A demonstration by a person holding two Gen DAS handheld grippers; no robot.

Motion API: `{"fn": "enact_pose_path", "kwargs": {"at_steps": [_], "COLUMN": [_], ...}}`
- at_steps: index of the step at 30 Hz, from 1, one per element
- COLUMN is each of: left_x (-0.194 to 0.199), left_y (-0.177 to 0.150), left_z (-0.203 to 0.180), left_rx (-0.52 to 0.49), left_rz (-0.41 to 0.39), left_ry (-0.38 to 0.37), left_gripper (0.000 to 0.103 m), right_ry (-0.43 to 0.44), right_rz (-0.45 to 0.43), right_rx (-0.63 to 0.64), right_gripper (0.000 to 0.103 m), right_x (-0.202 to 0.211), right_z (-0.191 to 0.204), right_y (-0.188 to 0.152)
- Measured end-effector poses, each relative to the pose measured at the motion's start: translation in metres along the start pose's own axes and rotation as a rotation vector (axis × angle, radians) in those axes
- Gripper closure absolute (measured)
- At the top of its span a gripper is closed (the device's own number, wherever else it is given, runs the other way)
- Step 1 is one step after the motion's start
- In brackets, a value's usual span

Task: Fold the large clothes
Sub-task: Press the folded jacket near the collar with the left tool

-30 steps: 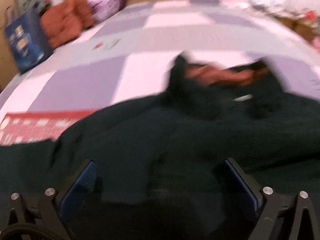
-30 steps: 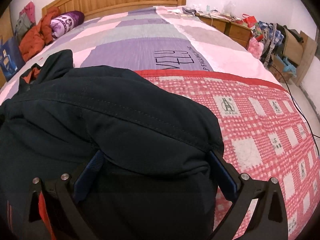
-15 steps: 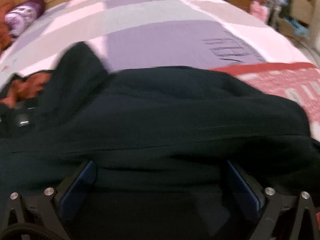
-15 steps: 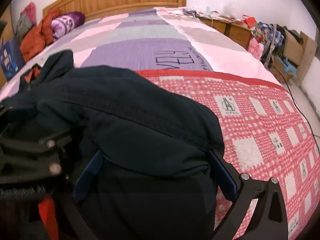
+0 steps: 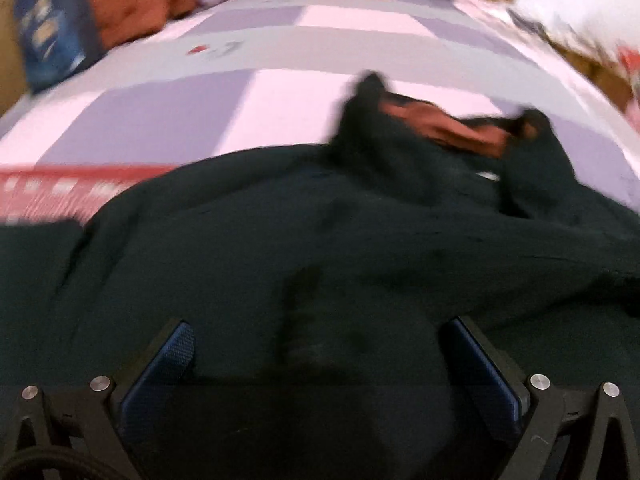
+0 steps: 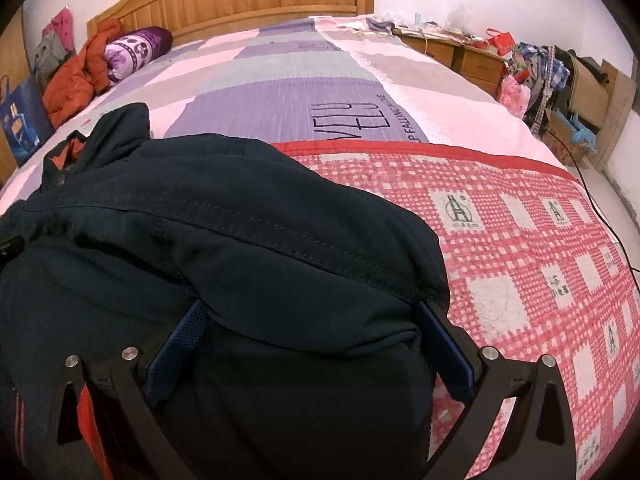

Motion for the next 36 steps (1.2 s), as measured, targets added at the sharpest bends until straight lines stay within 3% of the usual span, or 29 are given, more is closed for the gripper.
{"fn": "enact_pose_path", "kwargs": {"at_steps": [3,7,11,15,20,27,29,32,34,36], "left_x": [0.007,0.028,0.046,0.051,0.045,0.028,0.020,0.009,0.015,0.026], "left_y": [-0.013,-0.020,-0.017,-0.038,-0.045,-0.026,-0.023,-0.018,-0.016,-0.019], "left_z": [0.026,0.025,0.021,0.019,0.000,-0.037,-0.047,-0.050,-0.048,-0.050], "left_rx": [0.014,-0.004,0.003,0.004,-0.038,-0.052,-0.082,-0.062,-0.038,-0.057], "left_rz": [0.001,-0.022,-0.051,0.000,0.034,0.039,0.051,0.067,0.051,0.040], "left_ry": [-0.024,-0.034,-0.087,-0.129,-0.163,-0.264,-0.278,-0.289,-0.320,-0.345], "left_gripper": [0.000,0.000,0.000,0.000,0.000,0.000,0.012,0.038,0.064,0.074], "right_ry": [0.001,-0.027,-0.054,-0.057,-0.071,-0.090,-0.093,-0.097,-0.101,-0.103], "right_rz": [-0.002,-0.008,-0.099,-0.123,-0.076,-0.047,-0.052,-0.055,-0.053,-0.054], "right_rx": [0.002,0.050,0.075,0.126,0.187,0.153,0.153,0.156,0.160,0.157], "right_gripper": [0.000,0.000,0.000,0.000,0.000,0.000,0.000,0.000,0.000,0.000], "right_x": [0.003,0.017,0.062,0.098,0.111,0.116,0.118,0.119,0.119,0.119], "right_z": [0.001,0.005,0.010,0.019,0.025,0.019,0.018,0.018,0.017,0.014], "right_y": [0.002,0.005,0.001,-0.026,-0.065,-0.080,-0.080,-0.079,-0.079,-0.079]}}
Point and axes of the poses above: each gripper's, at about its wrist camera, not at the fingertips, and x roughly against the way its jaws point, z to its left, y to its top, the point moved 9 cm from there along -x, roughly the way its jaws point, and after that the axes turned 6 degrees about -x, right-handed, at the moved point
